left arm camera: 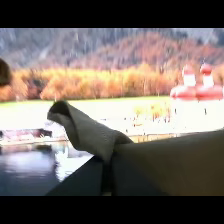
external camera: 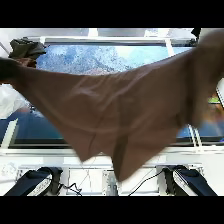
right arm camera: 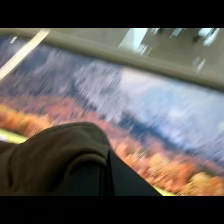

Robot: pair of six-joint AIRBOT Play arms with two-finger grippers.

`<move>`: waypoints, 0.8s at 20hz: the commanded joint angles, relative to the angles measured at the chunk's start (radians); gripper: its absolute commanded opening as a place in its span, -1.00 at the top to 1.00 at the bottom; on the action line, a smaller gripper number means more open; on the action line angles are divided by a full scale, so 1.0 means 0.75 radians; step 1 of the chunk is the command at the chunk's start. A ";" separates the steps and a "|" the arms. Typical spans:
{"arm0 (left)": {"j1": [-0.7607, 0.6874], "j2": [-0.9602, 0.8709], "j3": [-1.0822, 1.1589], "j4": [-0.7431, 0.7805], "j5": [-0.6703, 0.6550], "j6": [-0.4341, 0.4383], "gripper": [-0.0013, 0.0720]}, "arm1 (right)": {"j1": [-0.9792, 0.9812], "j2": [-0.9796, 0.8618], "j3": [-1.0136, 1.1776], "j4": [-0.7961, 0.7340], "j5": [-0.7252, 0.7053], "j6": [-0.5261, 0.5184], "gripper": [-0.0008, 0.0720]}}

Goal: Fold the shirts.

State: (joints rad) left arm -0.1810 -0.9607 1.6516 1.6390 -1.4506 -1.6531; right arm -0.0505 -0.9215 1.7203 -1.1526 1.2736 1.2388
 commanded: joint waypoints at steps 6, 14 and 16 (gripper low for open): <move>-0.001 -0.306 -0.133 -0.133 0.441 -0.086 -0.96 | 0.000 -0.359 -0.178 0.040 -0.225 -0.045 0.33; -0.002 -0.316 -0.151 -0.321 0.246 0.062 -0.93 | -0.075 -0.345 -0.453 -0.463 0.125 -0.012 0.24; -0.002 -0.316 -0.158 -0.387 0.192 0.120 -0.93 | -0.151 -0.336 -0.670 -0.325 0.144 -0.023 0.23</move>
State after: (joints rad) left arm -0.1822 -1.1954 1.5444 1.4342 -1.2327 -1.6363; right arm -0.1089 -1.1782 1.3846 -1.4376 1.3014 1.2217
